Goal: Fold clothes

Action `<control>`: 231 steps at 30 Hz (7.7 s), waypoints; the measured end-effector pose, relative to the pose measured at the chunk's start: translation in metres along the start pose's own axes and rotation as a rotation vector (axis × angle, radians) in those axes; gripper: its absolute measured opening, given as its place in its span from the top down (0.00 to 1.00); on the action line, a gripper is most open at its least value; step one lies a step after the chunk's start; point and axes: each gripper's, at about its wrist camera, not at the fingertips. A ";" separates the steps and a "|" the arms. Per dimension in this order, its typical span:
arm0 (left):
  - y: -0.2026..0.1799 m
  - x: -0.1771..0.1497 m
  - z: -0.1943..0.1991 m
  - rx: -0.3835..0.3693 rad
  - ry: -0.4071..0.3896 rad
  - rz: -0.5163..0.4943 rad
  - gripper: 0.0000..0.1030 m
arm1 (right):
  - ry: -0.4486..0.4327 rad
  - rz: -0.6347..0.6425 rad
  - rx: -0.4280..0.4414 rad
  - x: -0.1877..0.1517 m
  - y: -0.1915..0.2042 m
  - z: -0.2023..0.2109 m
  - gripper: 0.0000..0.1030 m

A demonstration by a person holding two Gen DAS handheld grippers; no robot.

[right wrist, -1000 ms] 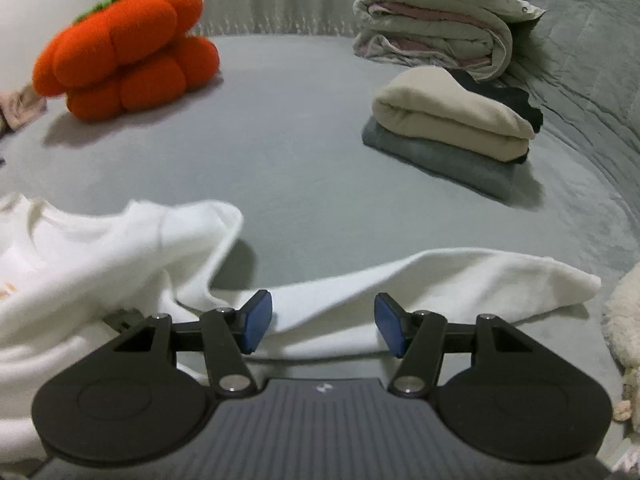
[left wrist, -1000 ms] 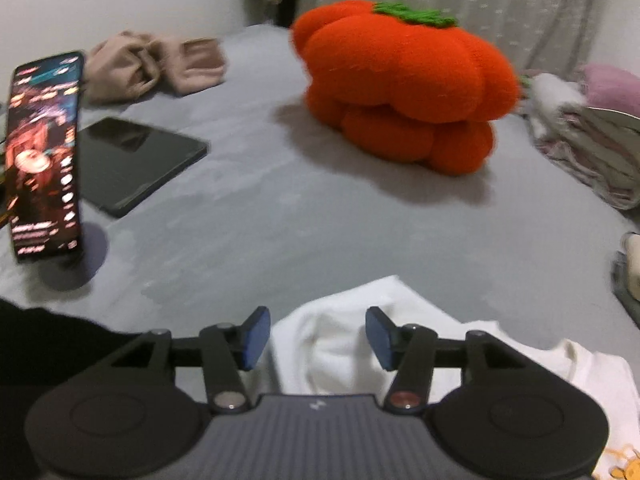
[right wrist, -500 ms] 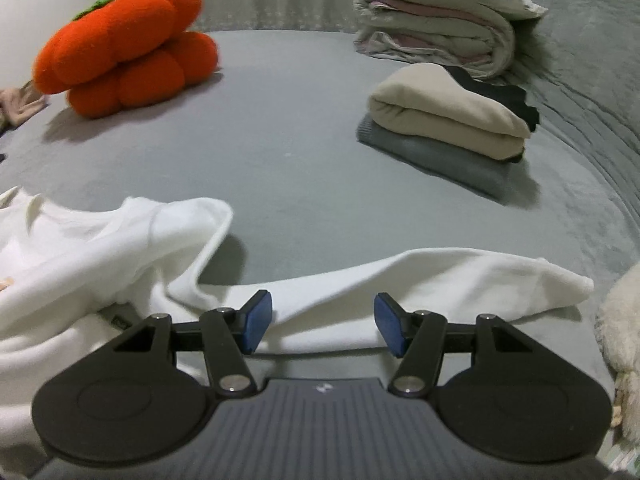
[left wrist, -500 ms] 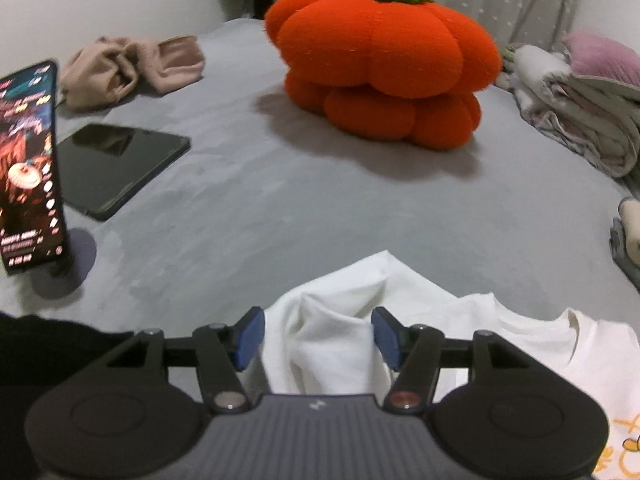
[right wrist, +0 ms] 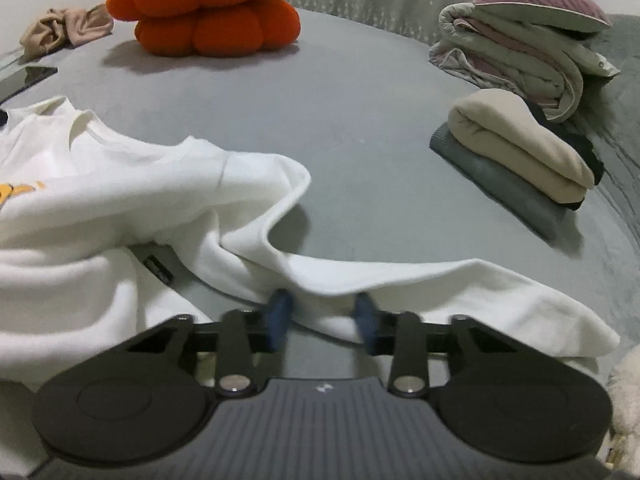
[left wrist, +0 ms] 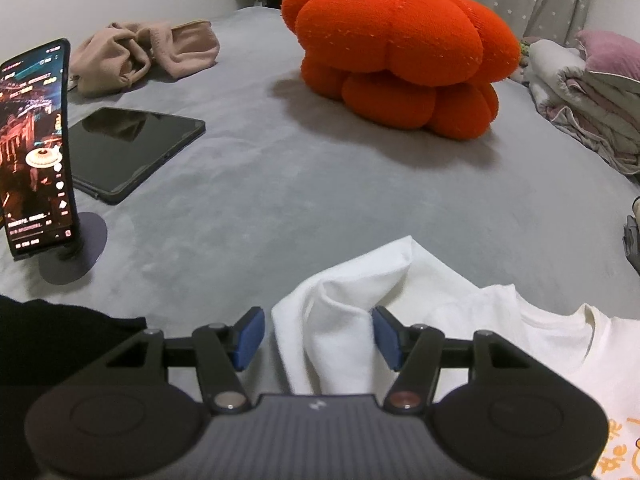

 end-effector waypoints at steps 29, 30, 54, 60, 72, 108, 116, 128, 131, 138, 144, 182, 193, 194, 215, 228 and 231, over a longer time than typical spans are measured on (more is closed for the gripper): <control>-0.024 -0.010 -0.013 0.057 0.099 -0.187 0.40 | 0.110 -0.006 -0.251 -0.014 -0.047 0.008 0.96; -0.025 -0.009 -0.010 0.054 0.086 -0.191 0.39 | 0.105 -0.013 -0.245 -0.014 -0.048 0.009 0.93; -0.054 0.015 -0.014 -0.132 -0.076 -0.185 0.31 | -0.035 -0.348 0.008 0.019 -0.075 0.028 0.42; -0.064 0.015 -0.028 -0.181 -0.039 -0.183 0.37 | -0.038 -0.387 0.071 0.028 -0.055 -0.002 0.42; -0.073 0.005 -0.030 -0.237 -0.026 -0.142 0.81 | -0.088 -0.290 0.033 0.017 -0.026 -0.036 0.42; -0.167 0.103 -0.082 0.028 -0.356 -0.230 0.94 | -0.372 -0.134 -0.297 0.092 -0.022 -0.051 1.00; -0.163 0.097 -0.132 0.038 -0.240 -0.257 0.85 | -0.259 -0.168 -0.301 0.093 -0.034 -0.088 1.00; -0.156 0.090 -0.097 -0.016 -0.261 -0.254 0.38 | -0.213 -0.230 -0.243 0.085 -0.038 -0.060 0.86; -0.154 0.086 -0.083 -0.048 -0.236 -0.260 0.34 | -0.209 -0.239 -0.221 0.082 -0.034 -0.047 0.69; -0.146 0.069 -0.047 -0.092 -0.175 -0.229 0.28 | -0.199 -0.241 -0.171 0.070 -0.024 -0.011 0.63; -0.130 0.048 -0.016 -0.136 -0.136 -0.166 0.25 | -0.166 -0.289 -0.116 0.052 -0.023 0.015 0.58; -0.059 -0.064 0.016 -0.360 0.001 -0.101 0.22 | 0.079 -0.472 0.246 -0.041 0.002 0.041 0.36; -0.059 -0.066 0.017 -0.364 0.003 -0.102 0.22 | 0.072 -0.486 0.276 -0.039 0.016 0.036 0.52; -0.059 -0.066 0.017 -0.363 0.003 -0.104 0.22 | 0.074 -0.489 0.284 -0.039 0.017 0.036 0.57; -0.052 -0.066 0.019 -0.382 0.011 -0.078 0.29 | 0.059 -0.551 0.318 -0.033 0.016 0.044 0.93; -0.044 -0.066 0.019 -0.372 0.027 -0.072 0.54 | 0.026 -0.563 0.243 -0.029 -0.004 0.062 0.93; -0.043 -0.065 0.019 -0.391 0.038 -0.070 0.54 | 0.032 -0.562 0.236 -0.030 -0.007 0.064 0.94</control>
Point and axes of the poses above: each gripper's, at about its wrist camera, not at the fingertips, and z roughly against the way its jaws point, y to its left, x to its top, and after that the axes turned 12 degrees about -z, right-handed
